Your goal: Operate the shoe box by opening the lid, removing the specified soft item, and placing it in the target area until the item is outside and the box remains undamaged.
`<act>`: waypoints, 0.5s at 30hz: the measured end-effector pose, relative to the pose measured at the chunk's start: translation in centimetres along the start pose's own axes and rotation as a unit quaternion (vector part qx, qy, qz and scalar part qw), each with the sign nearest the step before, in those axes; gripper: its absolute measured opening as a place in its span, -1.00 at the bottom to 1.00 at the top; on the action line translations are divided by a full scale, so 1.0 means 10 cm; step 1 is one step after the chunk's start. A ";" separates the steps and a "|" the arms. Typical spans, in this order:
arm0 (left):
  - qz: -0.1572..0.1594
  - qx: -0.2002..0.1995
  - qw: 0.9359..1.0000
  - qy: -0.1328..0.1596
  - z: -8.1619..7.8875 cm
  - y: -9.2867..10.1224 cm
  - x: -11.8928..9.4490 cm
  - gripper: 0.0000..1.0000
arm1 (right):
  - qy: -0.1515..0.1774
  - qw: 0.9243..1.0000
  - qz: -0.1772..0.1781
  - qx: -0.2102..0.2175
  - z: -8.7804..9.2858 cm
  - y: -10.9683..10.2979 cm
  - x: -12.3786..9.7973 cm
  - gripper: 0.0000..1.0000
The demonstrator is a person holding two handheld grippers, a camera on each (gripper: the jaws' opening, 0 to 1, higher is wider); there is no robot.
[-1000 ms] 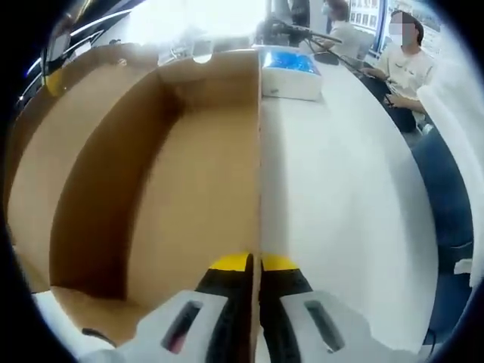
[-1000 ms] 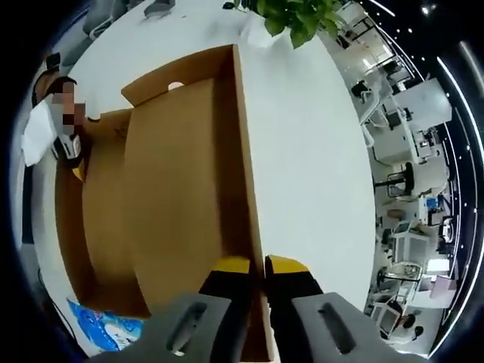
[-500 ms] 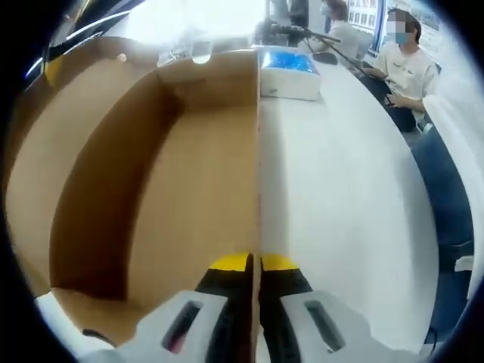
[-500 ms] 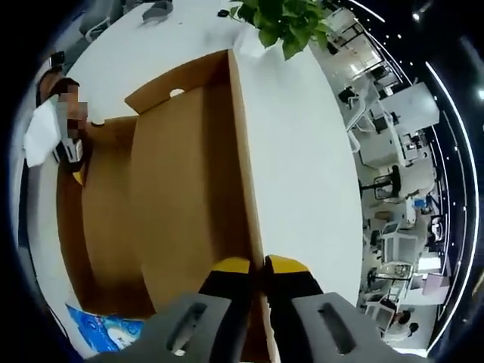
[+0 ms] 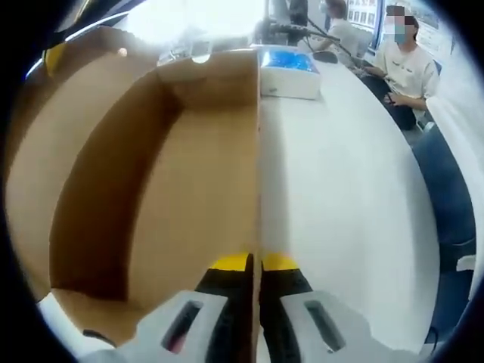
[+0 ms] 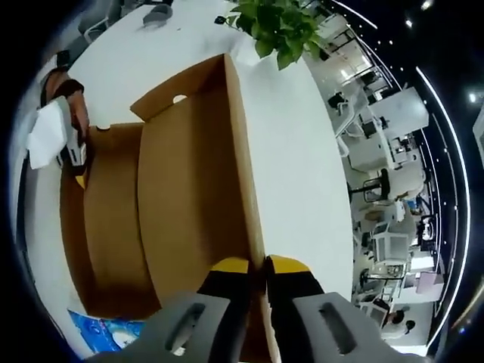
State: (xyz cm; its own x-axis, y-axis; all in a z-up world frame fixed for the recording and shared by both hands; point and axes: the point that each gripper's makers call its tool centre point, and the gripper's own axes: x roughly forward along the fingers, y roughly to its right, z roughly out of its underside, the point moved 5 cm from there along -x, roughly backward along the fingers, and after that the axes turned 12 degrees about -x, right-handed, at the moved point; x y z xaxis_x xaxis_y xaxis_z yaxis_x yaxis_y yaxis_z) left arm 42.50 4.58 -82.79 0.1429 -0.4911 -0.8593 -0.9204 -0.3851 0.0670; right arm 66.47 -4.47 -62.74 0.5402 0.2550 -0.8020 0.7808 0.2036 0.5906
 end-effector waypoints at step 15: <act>0.003 -0.007 1.000 -0.001 0.00 -0.01 -0.01 -0.96 | 0.001 1.000 0.011 -0.013 -0.04 -0.07 -0.15 -0.88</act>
State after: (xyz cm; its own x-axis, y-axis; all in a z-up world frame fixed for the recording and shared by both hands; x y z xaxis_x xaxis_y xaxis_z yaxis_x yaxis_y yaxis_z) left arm 42.56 4.63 -82.74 0.1366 -0.4927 -0.8594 -0.9159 -0.3934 0.0800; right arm 64.97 -4.61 -61.92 0.5567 0.2617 -0.7884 0.7604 0.2215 0.6105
